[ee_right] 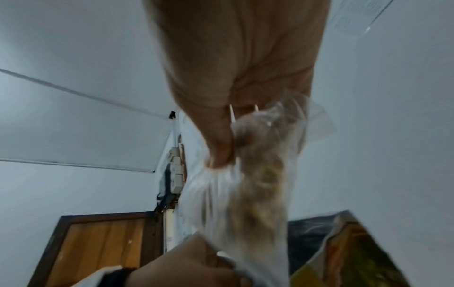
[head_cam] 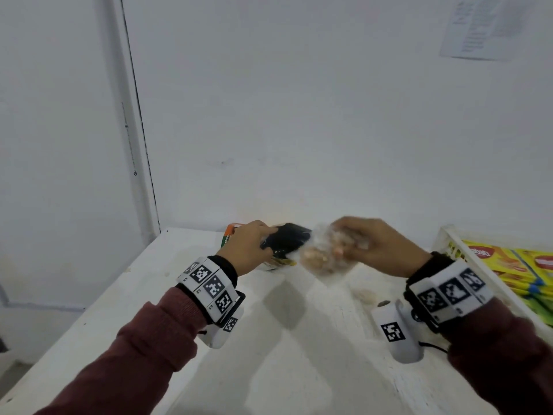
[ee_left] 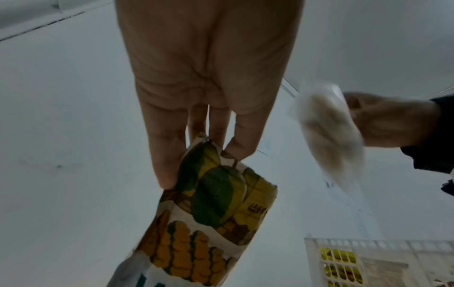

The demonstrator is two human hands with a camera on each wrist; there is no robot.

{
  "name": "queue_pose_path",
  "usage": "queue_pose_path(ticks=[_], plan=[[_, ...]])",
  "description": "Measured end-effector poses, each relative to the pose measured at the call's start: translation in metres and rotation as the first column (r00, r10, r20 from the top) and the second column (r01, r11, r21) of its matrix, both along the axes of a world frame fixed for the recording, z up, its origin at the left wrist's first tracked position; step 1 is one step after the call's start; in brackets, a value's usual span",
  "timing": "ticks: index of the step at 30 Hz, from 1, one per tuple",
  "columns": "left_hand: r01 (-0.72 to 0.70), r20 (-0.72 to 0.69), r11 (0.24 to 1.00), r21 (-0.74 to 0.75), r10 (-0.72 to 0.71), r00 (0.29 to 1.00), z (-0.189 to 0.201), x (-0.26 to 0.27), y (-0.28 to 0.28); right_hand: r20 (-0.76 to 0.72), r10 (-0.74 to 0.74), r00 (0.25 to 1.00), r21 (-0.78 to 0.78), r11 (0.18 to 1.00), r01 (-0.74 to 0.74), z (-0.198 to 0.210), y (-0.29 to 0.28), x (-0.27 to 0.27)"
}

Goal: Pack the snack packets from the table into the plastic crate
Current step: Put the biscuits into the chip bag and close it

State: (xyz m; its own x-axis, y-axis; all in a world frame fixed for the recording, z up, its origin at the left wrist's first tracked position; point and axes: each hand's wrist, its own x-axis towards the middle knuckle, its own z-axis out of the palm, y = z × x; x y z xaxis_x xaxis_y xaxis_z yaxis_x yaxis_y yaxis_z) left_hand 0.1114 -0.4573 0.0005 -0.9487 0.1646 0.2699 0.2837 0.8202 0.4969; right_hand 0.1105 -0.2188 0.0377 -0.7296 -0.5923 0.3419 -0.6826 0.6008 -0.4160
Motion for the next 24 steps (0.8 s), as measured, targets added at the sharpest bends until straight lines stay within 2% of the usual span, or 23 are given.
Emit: queue_pose_path(ticks=[1,3,5,9,12,15,20,22,24], plan=[[0.008,-0.007,1.000,0.013,-0.008,1.000,0.000,0.000,0.001,-0.066,0.037,0.997,-0.120,0.992,-0.045,0.006,-0.004,0.005],[0.019,-0.018,0.997,0.069,-0.018,1.000,0.001,0.000,0.006,-0.201,0.063,0.978,-0.228,0.968,-0.109,0.006,-0.016,0.006],[0.024,-0.012,0.994,0.109,-0.023,1.000,0.003,0.002,0.011,-0.348,0.024,0.937,-0.181,0.979,-0.092,-0.005,-0.029,0.000],[0.084,-0.009,0.989,0.122,-0.084,0.996,0.002,0.001,0.015,-0.556,-0.099,0.826,-0.008,0.993,0.114,-0.034,-0.035,-0.014],[0.116,-0.027,0.988,0.098,-0.114,0.993,-0.003,-0.001,0.016,-0.667,-0.017,0.745,0.112,0.986,0.122,-0.042,-0.032,-0.020],[0.123,-0.023,0.986,0.111,-0.121,0.992,-0.003,-0.003,0.021,-0.674,0.044,0.737,0.166,0.982,0.094,-0.040,-0.030,-0.023],[0.112,-0.001,0.981,0.159,-0.113,0.994,-0.002,-0.003,0.031,-0.650,0.101,0.753,0.377,0.904,0.204,-0.042,-0.032,-0.029],[0.115,0.010,0.980,0.163,-0.119,0.993,-0.002,-0.003,0.035,-0.614,0.090,0.784,0.423,0.876,0.231,-0.047,-0.033,-0.033],[0.122,0.012,0.977,0.177,-0.126,0.992,-0.001,-0.004,0.039,-0.532,0.044,0.846,0.411,0.886,0.213,-0.048,-0.032,-0.034]])
